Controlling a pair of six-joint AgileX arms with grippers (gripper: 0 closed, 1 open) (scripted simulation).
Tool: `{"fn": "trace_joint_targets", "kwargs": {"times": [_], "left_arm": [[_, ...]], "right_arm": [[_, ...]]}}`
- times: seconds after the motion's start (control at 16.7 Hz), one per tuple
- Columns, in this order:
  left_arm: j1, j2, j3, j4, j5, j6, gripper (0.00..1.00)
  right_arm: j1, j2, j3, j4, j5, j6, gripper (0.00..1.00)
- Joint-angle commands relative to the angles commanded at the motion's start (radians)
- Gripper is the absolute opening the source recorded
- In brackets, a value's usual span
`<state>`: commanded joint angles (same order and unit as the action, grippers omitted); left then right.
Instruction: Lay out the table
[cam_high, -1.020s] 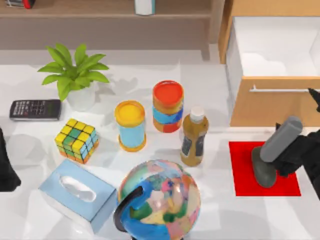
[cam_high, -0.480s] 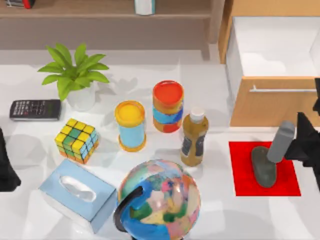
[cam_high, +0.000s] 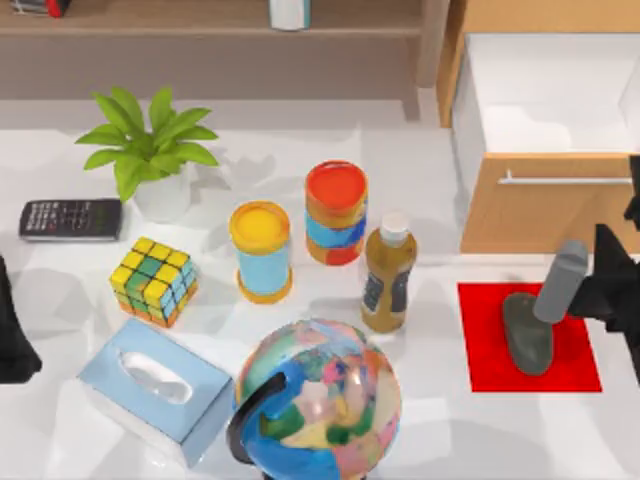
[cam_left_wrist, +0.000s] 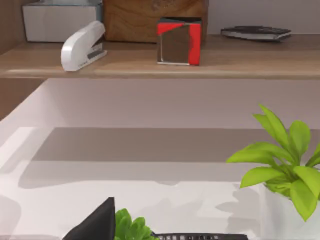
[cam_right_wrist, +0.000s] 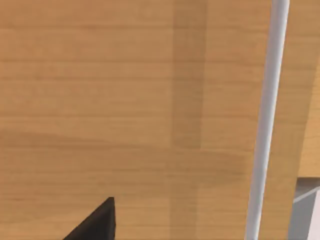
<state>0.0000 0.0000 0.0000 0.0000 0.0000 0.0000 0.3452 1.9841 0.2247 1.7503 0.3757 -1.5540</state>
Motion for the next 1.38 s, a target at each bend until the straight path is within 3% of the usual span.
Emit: {"fn": "trace_joint_targets", "kwargs": {"times": [0.6, 1.38], "left_arm": [[0.0, 0.0, 0.0, 0.0, 0.0, 0.0, 1.0], [0.0, 0.0, 0.0, 0.0, 0.0, 0.0, 1.0]], "right_arm": [[-0.037, 0.01, 0.084, -0.07, -0.035, -0.001, 1.0], [-0.037, 0.01, 0.084, -0.07, -0.035, -0.001, 0.02]]}}
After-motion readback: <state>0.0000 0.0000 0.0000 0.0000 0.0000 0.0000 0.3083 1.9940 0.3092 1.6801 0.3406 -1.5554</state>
